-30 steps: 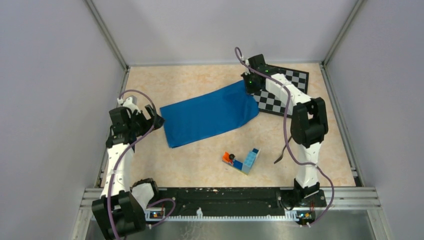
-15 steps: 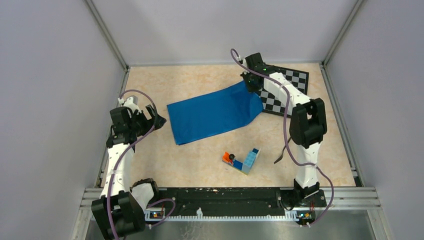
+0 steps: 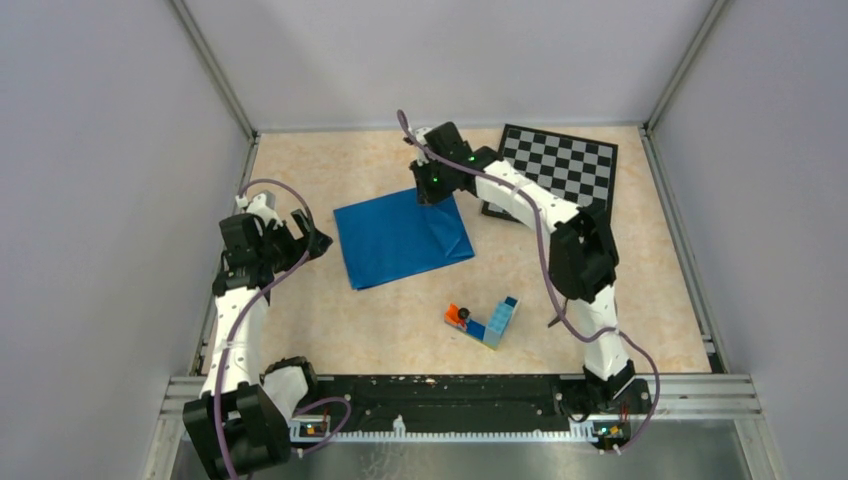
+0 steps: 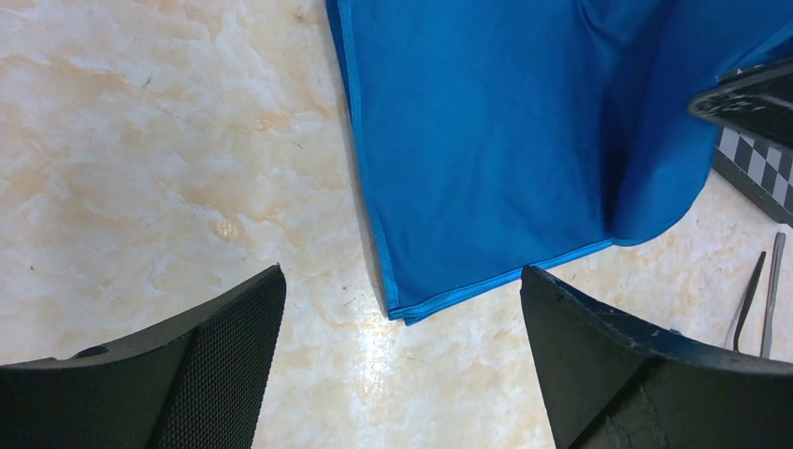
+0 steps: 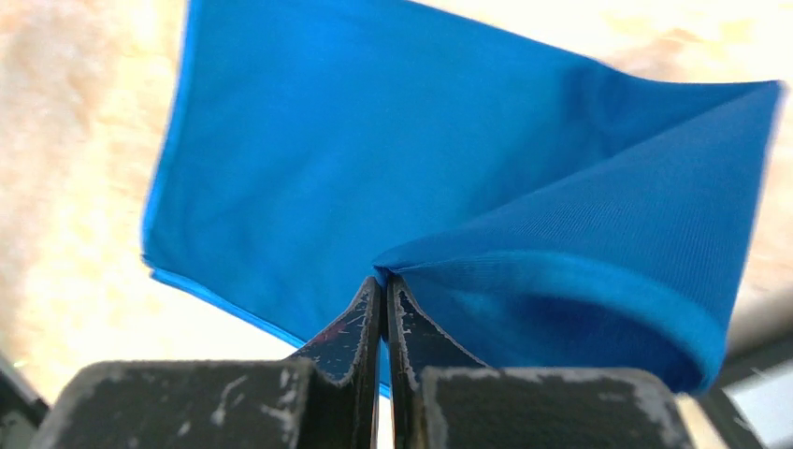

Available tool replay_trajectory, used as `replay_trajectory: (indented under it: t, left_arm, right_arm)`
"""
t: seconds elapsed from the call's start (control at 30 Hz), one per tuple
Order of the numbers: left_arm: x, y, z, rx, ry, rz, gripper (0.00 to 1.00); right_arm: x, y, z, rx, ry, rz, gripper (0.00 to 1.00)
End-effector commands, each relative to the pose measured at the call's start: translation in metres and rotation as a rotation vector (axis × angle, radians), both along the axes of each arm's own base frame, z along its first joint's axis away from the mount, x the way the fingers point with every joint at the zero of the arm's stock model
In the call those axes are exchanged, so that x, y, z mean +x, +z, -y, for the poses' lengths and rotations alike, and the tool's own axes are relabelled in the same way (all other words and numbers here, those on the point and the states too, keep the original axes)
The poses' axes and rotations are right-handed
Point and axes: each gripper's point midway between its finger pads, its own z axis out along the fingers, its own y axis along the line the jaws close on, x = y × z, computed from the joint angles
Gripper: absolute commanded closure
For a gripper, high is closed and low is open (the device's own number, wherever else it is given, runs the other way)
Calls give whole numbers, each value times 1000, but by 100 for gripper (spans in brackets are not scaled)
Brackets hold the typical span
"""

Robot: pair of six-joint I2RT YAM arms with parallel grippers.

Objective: Fold the napkin into a case and place the utensils inside
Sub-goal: Fold the rectangle-folded napkin at the center of the board.

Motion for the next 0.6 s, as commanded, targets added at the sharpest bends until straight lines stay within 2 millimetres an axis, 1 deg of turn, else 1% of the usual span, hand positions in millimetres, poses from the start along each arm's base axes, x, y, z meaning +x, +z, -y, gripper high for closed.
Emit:
replay_trajectory:
  t: [0.0,0.13,0.27,0.4,0.57]
  left_arm:
    - [2,10,2,16,-12,56,1]
    - [2,10,1,18,-8,56,1]
    - [2,9,0,20,-2,53,1]
    - [2,8,-4,27,28,43,1]
    - [2,9,-5,30,34,43,1]
  right_arm:
    - [-11,7,-57,194,75,-85,100]
    - [-26,2,-87,264,140,-138,100]
    - [-39,-2,-108,313,187,-177,100]
    - [-51,-2,-129,375,228,-224,100]
    - [-62,-14,-148,406,260,-277,100]
